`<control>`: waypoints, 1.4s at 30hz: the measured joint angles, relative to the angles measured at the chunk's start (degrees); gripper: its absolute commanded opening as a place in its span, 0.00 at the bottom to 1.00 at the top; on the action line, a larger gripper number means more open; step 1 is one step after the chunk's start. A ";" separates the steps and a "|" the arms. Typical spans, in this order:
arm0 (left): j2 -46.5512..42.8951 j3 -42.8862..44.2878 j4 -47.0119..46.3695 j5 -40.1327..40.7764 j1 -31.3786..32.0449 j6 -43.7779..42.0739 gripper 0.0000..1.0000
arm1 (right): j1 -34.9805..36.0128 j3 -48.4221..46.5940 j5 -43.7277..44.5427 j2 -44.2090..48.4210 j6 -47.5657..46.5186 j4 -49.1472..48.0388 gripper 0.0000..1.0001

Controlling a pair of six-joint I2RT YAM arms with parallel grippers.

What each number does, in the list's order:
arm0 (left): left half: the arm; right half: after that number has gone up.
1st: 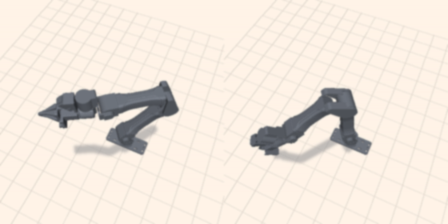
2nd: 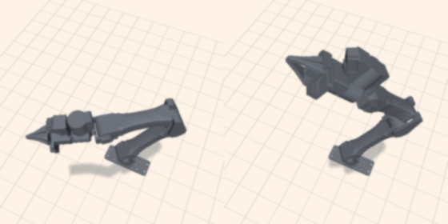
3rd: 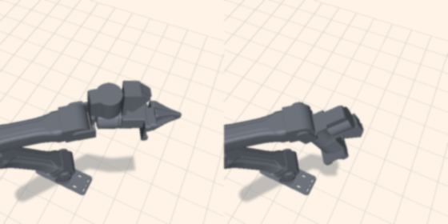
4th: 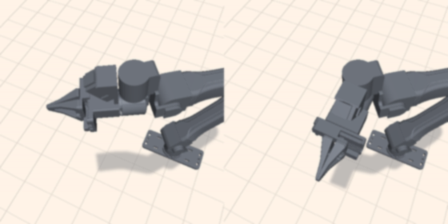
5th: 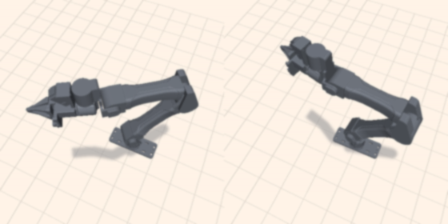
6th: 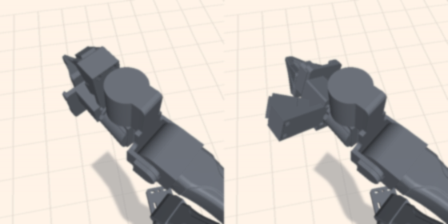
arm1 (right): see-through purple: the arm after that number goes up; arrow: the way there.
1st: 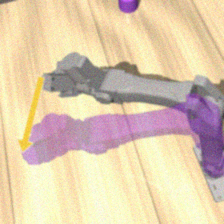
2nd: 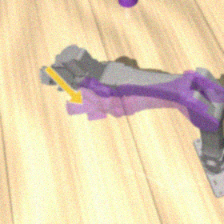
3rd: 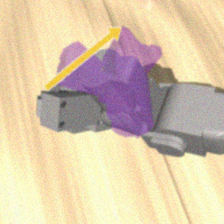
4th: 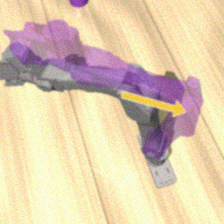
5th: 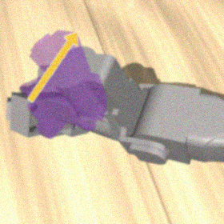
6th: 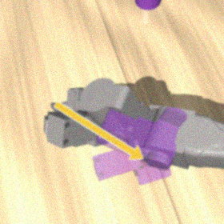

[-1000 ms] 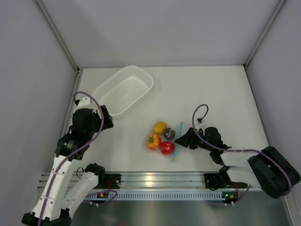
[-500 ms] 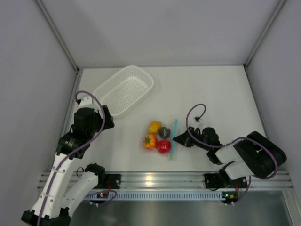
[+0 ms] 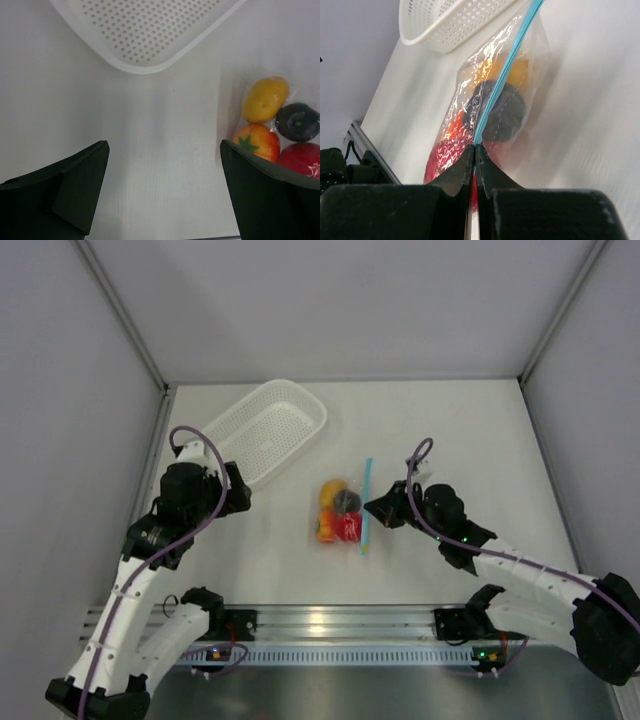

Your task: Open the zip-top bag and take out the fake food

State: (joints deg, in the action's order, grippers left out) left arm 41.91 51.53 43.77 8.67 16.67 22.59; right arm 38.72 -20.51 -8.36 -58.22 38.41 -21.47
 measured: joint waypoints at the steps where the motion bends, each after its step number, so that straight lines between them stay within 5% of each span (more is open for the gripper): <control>1: 0.33 0.61 -0.02 -1.29 0.00 0.11 0.99 | 0.57 -2.69 1.27 0.90 -1.68 3.58 0.00; 10: 2.71 5.53 -6.60 -19.98 0.33 1.33 0.99 | 5.81 -24.52 9.46 -3.30 -15.37 32.81 0.00; 20: -2.91 -9.99 -37.05 -33.90 4.02 7.80 0.99 | 16.65 -39.15 18.88 -10.93 -24.55 55.95 0.00; 31: -0.37 -20.31 -57.88 -38.21 14.16 -1.55 0.98 | 23.21 -47.50 19.82 -11.72 -31.80 64.87 0.00; 42: 2.25 -21.46 -61.77 -38.53 23.37 -17.25 0.99 | 25.42 -47.78 18.25 -11.69 -36.04 68.54 0.00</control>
State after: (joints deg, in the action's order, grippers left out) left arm 44.16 30.06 -18.00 -29.87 40.03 5.34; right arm 64.14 -68.29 9.89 -69.91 2.37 47.07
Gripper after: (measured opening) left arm 0.984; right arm 0.008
